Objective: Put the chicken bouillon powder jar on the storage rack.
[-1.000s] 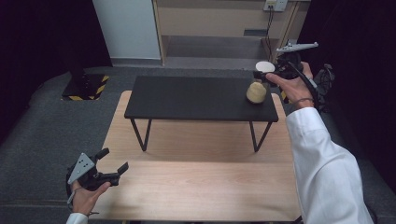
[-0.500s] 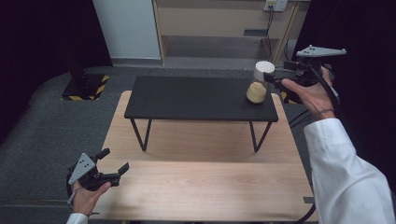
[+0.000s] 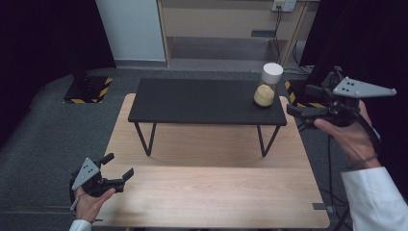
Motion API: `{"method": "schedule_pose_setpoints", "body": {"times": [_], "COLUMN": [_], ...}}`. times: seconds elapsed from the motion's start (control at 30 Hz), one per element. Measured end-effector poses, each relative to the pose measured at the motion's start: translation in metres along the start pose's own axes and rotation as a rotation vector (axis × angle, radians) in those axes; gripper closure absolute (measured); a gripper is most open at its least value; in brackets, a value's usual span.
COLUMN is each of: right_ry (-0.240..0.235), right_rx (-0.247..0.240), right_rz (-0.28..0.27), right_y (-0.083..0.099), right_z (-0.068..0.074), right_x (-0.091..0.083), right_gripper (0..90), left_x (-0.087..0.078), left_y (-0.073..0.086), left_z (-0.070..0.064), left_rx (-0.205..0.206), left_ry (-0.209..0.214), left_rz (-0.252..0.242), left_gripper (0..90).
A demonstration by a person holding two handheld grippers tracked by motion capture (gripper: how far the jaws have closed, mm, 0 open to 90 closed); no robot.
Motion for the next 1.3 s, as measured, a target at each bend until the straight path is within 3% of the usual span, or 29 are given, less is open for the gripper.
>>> {"method": "schedule_pose_setpoints", "body": {"times": [0.37, 1.0, 1.3], "right_ry": [-0.056, -0.081, -0.076], "right_rx": [-0.034, -0.005, -0.005], "right_rz": [-0.023, -0.035, -0.036], "right_y": [0.044, 0.066, 0.066], "right_z": [0.025, 0.030, 0.029], "right_x": [-0.009, -0.001, 0.000], "right_gripper": [9.7, 9.6, 9.6], "left_x": [0.000, 0.000, 0.001], "left_y": [0.000, 0.001, 0.001], "left_z": [-0.001, -0.001, -0.001], "left_rx": [-0.001, 0.002, 0.001], "left_ry": [-0.002, -0.002, 0.002], "left_rz": [0.003, 0.013, 0.016], "left_gripper": [0.0, 0.0, 0.0]}}
Point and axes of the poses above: each handheld gripper's, and its own axes: x roughly forward along the jaws, y roughly out of its underside, z roughly to its left, the point moved 9 cm from there along x, roughly forward along the jaws, and after that the axes turned 5 degrees about x, right-handed, at the moved point
